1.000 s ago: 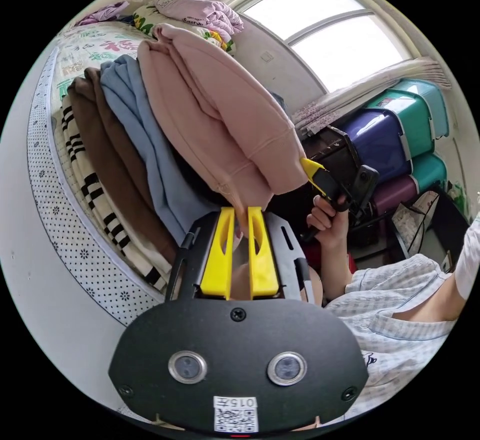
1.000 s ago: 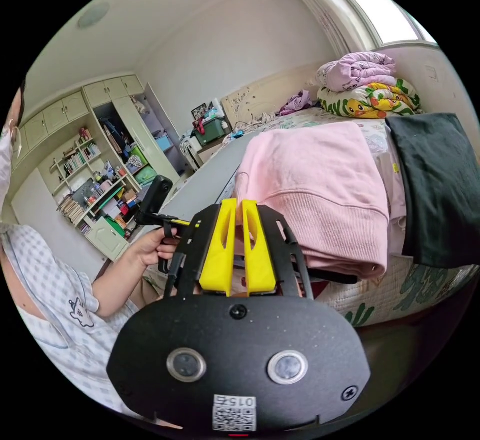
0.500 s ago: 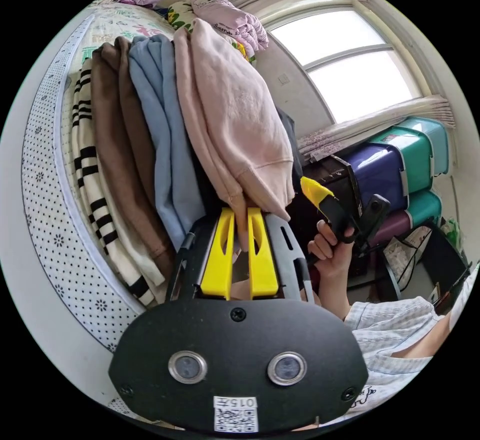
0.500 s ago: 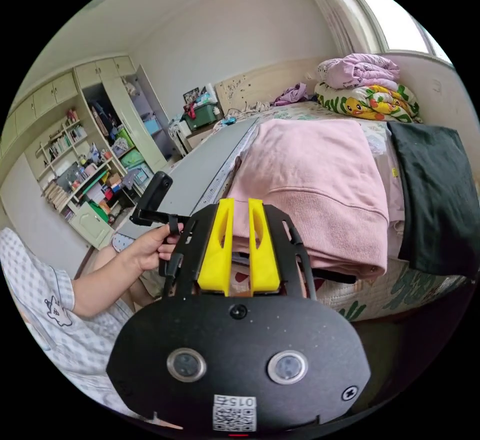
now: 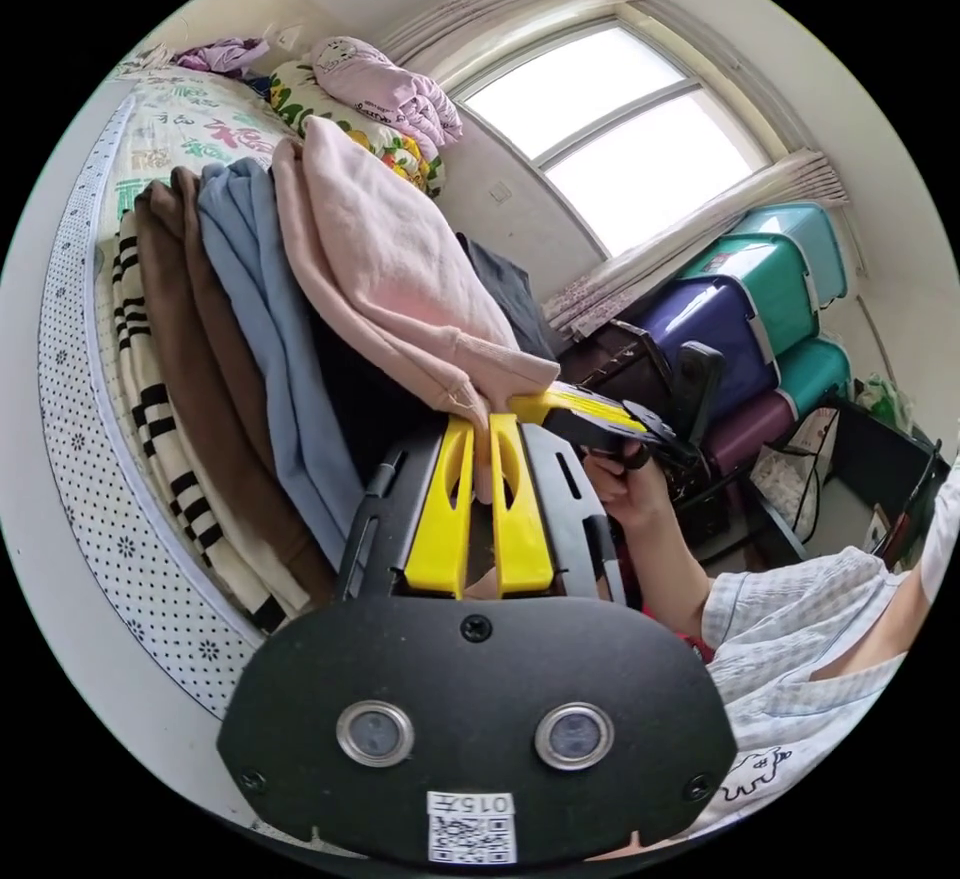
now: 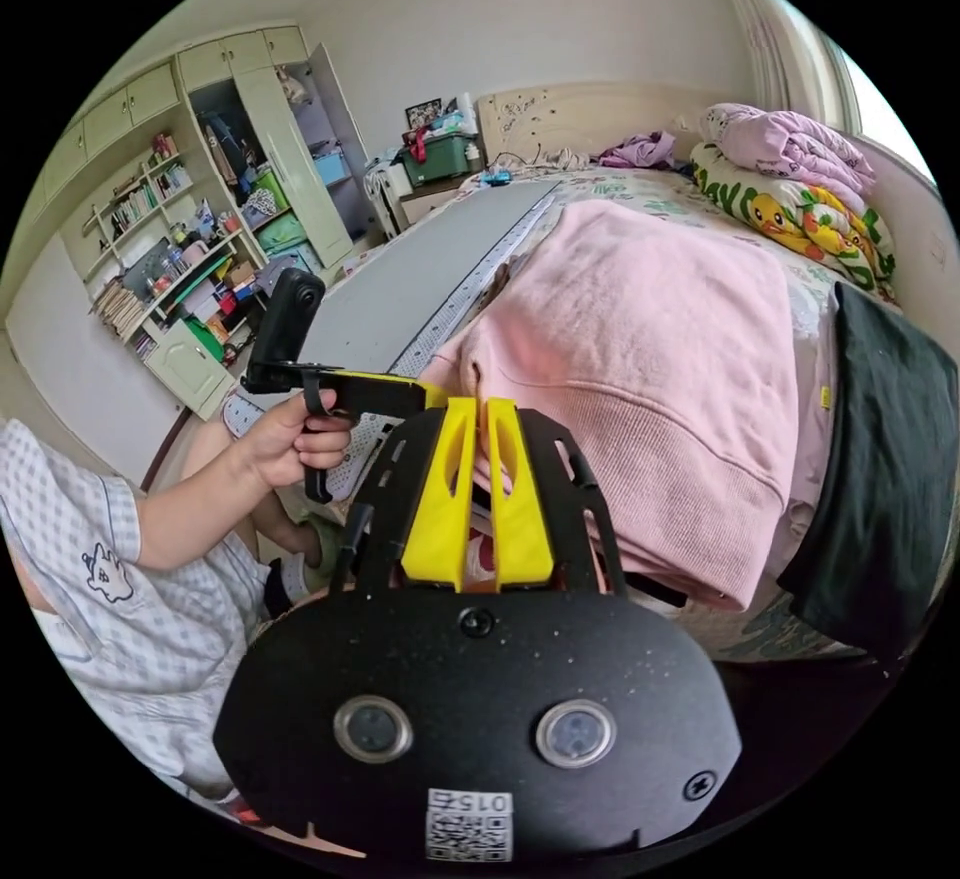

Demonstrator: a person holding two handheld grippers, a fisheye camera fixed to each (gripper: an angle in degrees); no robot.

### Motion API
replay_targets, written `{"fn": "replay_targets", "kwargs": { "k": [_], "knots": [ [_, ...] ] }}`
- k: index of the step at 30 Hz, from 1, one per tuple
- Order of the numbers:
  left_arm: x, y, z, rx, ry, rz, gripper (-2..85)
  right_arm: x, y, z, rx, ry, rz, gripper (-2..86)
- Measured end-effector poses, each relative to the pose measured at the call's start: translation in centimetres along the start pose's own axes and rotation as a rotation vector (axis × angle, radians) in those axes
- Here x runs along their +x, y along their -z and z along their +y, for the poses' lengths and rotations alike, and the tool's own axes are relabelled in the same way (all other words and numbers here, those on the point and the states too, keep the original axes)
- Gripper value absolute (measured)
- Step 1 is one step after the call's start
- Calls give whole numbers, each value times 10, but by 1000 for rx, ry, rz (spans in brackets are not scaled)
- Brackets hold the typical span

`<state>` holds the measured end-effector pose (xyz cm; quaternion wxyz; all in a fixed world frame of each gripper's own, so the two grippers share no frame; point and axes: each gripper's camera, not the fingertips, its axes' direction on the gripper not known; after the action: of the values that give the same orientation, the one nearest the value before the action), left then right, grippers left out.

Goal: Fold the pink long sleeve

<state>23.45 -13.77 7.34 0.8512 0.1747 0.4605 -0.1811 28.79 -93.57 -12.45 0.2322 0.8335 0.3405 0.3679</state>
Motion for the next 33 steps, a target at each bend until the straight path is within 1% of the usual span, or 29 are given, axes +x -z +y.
{"fn": "replay_targets", "kwargs": {
  "k": [2, 4, 5, 6, 7, 8, 10, 13, 14, 16, 18, 20, 22, 24, 26, 28, 33],
  "knots": [
    [3, 14, 6, 34, 17, 35, 4, 25, 22, 9, 59, -39, -11, 4],
    [13, 30, 8, 100, 5, 76, 3, 65, 80, 28, 271, -101, -153, -2],
    [26, 43, 5, 146, -27, 108, 2, 75, 97, 33, 331, -115, -200, -3],
    [34, 49, 3, 165, -47, 119, 2, 92, 131, 39, 433, -129, -282, -4],
    [55, 61, -5, 201, -101, 138, 0, 97, 148, 40, 470, -128, -308, -4],
    [78, 73, -16, 221, -164, 147, -1, 102, 183, 40, 532, -106, -335, -5],
    [109, 93, -32, 261, -239, 192, -2, 98, 252, 36, 601, -55, -337, -4],
    [152, 142, -45, 326, -322, 263, -3, 94, 326, 44, 678, 16, -327, -4],
    [170, 166, -43, 369, -376, 291, -3, 97, 360, 53, 729, 53, -381, -4],
    [196, 205, -33, 453, -446, 375, -3, 107, 414, 76, 849, 119, -574, -5],
    [221, 243, -19, 540, -499, 458, -3, 107, 442, 96, 935, 169, -702, -6],
    [253, 287, 2, 613, -563, 519, -2, 99, 456, 112, 970, 210, -811, -7],
    [271, 315, 16, 639, -576, 545, -2, 93, 448, 125, 951, 212, -1010, -7],
    [279, 341, 26, 621, -527, 567, -2, 91, 431, 139, 939, 172, -1128, -7],
    [278, 378, 51, 639, -431, 572, -2, 89, 416, 160, 931, 134, -1190, -7],
    [279, 407, 80, 671, -401, 560, -2, 75, 405, 190, 901, 159, -1239, -7],
    [297, 470, 157, 754, -412, 462, -2, 18, 383, 246, 794, 301, -1224, -6]
  ]
}}
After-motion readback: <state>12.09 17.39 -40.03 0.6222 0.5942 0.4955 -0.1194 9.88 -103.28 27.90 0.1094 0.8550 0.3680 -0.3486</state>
